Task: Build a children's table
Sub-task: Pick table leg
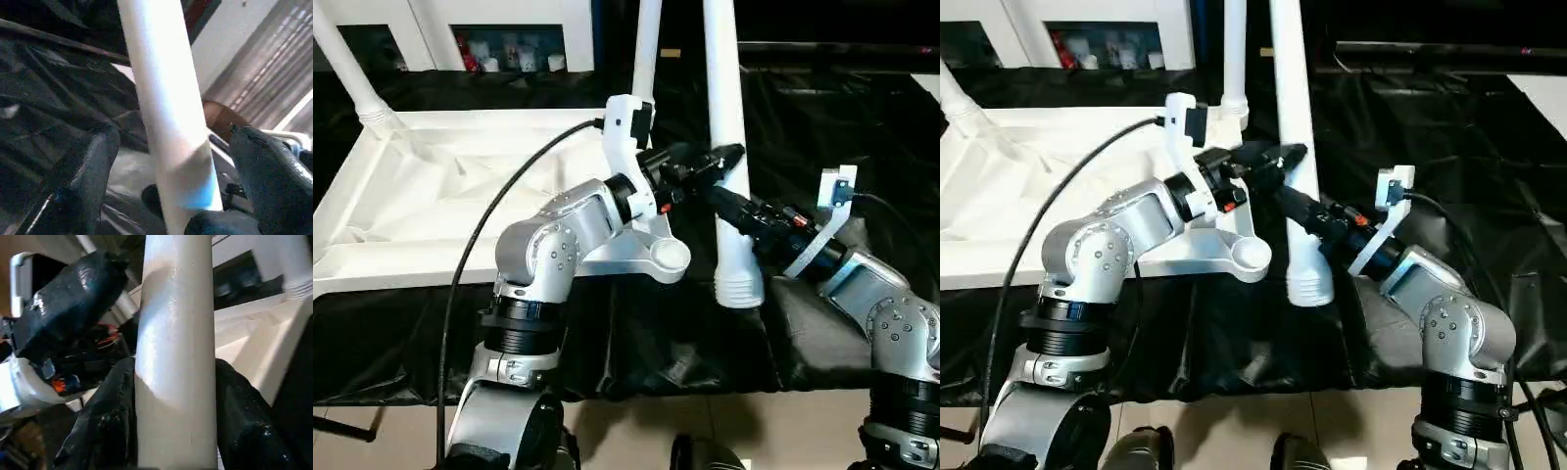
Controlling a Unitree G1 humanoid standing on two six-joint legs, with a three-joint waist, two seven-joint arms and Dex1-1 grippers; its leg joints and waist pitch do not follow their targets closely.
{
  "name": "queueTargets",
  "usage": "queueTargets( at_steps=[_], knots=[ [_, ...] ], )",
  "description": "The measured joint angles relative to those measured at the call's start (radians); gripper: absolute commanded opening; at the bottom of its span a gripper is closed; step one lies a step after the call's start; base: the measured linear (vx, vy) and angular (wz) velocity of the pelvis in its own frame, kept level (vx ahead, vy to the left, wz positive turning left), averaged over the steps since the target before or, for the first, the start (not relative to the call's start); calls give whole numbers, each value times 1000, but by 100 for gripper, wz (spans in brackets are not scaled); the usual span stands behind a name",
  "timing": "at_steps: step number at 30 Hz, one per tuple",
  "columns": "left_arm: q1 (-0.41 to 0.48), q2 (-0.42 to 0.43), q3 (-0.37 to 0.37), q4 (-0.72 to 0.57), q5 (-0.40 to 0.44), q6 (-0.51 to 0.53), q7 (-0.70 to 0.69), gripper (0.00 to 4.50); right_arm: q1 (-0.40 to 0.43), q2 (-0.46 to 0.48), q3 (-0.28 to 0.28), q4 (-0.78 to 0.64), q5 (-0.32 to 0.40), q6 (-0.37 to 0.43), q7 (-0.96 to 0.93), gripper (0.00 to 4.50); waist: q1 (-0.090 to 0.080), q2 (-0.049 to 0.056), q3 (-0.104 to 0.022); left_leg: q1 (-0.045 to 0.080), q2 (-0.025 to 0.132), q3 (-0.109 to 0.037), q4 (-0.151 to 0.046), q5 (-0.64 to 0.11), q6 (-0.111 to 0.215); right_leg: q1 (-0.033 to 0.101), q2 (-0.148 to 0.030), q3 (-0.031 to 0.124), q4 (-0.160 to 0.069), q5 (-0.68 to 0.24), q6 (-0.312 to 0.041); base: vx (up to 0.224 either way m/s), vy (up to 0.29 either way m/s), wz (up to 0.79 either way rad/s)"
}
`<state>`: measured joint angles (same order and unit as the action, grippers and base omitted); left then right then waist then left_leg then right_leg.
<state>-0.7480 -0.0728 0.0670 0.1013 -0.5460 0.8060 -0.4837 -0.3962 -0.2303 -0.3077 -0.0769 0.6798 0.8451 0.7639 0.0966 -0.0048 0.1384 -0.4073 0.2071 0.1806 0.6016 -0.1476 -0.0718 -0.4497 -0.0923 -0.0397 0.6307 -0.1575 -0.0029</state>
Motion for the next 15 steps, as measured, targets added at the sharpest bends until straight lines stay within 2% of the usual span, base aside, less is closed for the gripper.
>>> queueTargets(
  at_steps=[8,9,12,14,15],
  knots=[
    [-33,-20,48,36,-18,6,54,408,0,-29,58,-13,21,4,50,180,8,-19,-15,-1,0,-1,0,2,-3,0,0,-1,-1,2,8,0,0,0],
    [-37,-20,56,36,-22,4,57,381,0,-29,62,-14,21,4,51,180,8,-20,-15,-1,0,-1,0,2,-3,0,0,-1,-1,2,8,0,0,0],
    [-42,-21,77,37,-45,1,64,375,0,-31,70,-14,21,4,51,180,15,-21,-17,-1,0,-1,1,2,-3,1,0,-1,-1,3,9,0,0,0],
    [-43,-23,86,37,-51,1,68,347,-2,-39,81,-14,21,2,51,180,18,-21,-17,-1,0,-2,1,3,-4,1,0,-1,-1,4,10,0,0,0],
    [-43,-23,90,37,-51,1,69,347,-2,-41,82,-14,21,1,52,180,18,-22,-17,-1,0,-2,1,3,-4,1,0,-1,-1,4,10,0,0,0]
  ],
)
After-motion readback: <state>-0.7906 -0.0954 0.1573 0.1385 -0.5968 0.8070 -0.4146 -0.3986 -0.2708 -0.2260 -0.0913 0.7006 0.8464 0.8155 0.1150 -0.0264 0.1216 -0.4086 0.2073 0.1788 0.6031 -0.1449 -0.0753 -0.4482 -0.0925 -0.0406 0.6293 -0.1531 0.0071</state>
